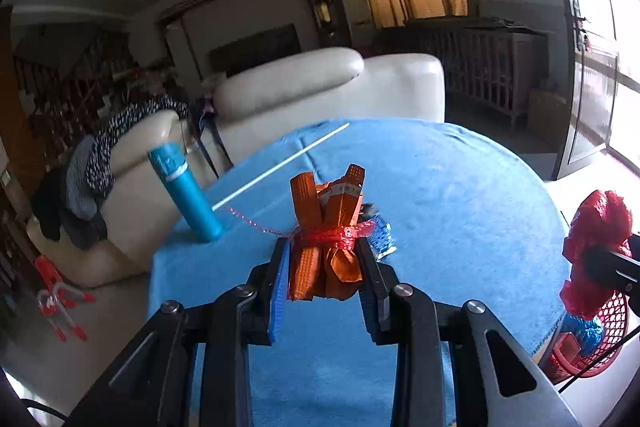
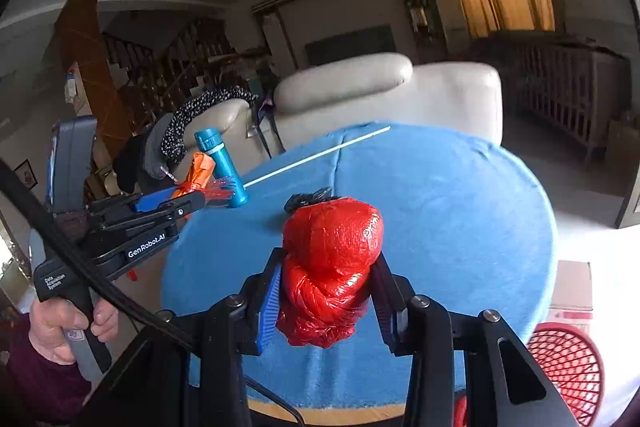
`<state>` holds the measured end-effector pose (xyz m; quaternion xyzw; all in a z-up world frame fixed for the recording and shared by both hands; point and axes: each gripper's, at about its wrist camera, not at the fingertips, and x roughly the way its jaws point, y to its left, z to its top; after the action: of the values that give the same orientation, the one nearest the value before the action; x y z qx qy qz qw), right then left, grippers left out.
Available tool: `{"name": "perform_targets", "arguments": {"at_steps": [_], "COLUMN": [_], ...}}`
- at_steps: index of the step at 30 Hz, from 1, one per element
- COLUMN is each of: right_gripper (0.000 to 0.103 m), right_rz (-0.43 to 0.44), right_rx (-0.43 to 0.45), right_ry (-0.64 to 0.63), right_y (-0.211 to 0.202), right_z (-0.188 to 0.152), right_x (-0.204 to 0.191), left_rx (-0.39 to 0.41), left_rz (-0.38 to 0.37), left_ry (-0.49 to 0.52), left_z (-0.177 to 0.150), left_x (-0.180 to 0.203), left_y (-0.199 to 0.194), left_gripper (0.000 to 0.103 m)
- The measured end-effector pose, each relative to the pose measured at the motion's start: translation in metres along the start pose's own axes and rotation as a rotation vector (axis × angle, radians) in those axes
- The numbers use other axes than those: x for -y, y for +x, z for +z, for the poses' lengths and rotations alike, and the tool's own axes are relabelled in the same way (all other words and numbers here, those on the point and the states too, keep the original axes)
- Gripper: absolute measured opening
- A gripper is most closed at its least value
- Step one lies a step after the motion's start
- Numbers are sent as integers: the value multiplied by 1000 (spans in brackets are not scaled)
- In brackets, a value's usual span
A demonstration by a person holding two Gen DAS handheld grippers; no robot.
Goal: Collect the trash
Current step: 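Carry the orange bundle and red bag over to the red wastebasket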
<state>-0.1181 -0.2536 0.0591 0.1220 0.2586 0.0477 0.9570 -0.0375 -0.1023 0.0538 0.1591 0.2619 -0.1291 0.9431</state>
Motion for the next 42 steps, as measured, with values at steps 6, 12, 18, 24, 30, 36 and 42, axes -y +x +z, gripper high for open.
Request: {"name": "perform_targets", "arguments": {"at_steps": [6,12,18,24,30,36,42], "right_gripper": [43,43,43,43,43,44,43], "right_rz": [-31,-57,-66,-74,-90,-110,-121], "right_rx": [46,84,105,130,158,187,203], "right_ry": [17,56,89,111,120,137,145], "right_y": [-27,-50,-61,-75,-91,-108,-122], "right_z": [-3,-7,-10,-14,-18,-24,-30], "right_x": [16,36,52,63,72,81,88], "left_rx": [34,52,63,69,88,103,113], "left_rz": [-14,-26,-21,-21,-21,-29,-40], "left_ry": [47,98,130,154,184,218,246], "left_z": [8,13,17,20,23,26,27], "left_x": [25,49,65,81,94,109,122], "left_y": [-11,-18,-22,-27,-33,-40,-44], "left_gripper": [33,33,33,33,33,33,33]}}
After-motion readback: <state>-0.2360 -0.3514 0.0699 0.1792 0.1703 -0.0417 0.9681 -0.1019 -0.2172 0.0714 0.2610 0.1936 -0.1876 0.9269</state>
